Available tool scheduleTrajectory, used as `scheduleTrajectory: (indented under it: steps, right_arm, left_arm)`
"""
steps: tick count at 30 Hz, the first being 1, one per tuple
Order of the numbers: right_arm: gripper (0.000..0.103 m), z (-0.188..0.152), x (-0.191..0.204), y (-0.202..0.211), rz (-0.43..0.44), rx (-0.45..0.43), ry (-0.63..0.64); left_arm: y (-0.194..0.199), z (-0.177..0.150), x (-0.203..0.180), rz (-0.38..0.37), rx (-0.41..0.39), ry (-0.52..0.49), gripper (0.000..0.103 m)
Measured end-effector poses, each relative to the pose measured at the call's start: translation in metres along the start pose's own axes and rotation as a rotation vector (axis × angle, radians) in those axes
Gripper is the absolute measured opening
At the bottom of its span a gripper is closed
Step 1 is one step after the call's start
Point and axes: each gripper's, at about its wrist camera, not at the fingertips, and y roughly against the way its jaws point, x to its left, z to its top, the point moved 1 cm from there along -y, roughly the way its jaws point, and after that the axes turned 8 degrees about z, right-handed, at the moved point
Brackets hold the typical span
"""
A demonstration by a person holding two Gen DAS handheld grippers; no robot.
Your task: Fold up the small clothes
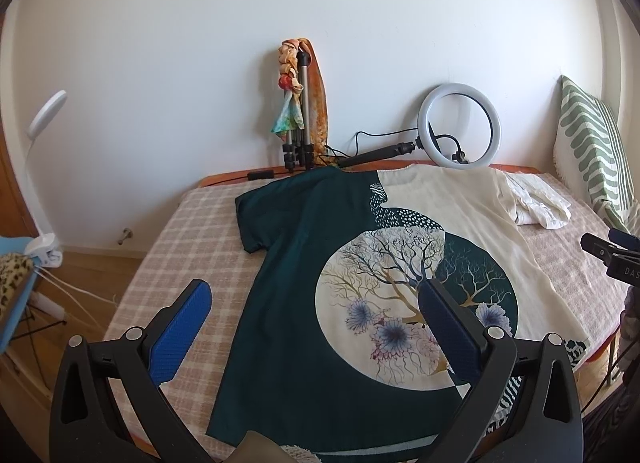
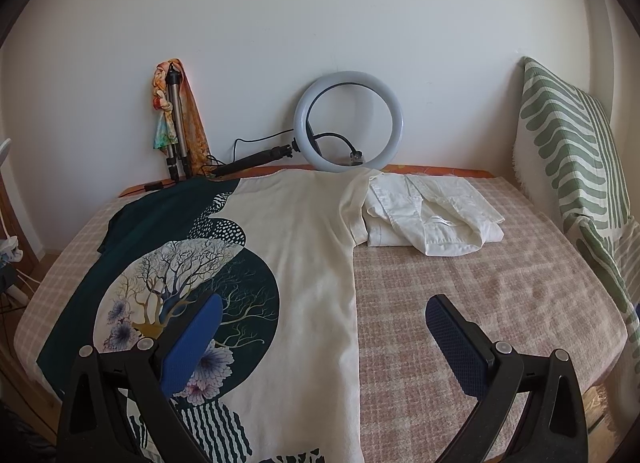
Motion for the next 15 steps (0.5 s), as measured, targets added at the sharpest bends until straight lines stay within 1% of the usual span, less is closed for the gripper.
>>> scheduleTrajectory:
  steps: [15]
  right_arm:
    - [0.103,0.0002,-0.0002,-0.0003,0.001,0.001,-0.001]
  left_arm:
    - [0.0005,-0.0003,-0.0007,0.001,-0.001,0.000,0.103]
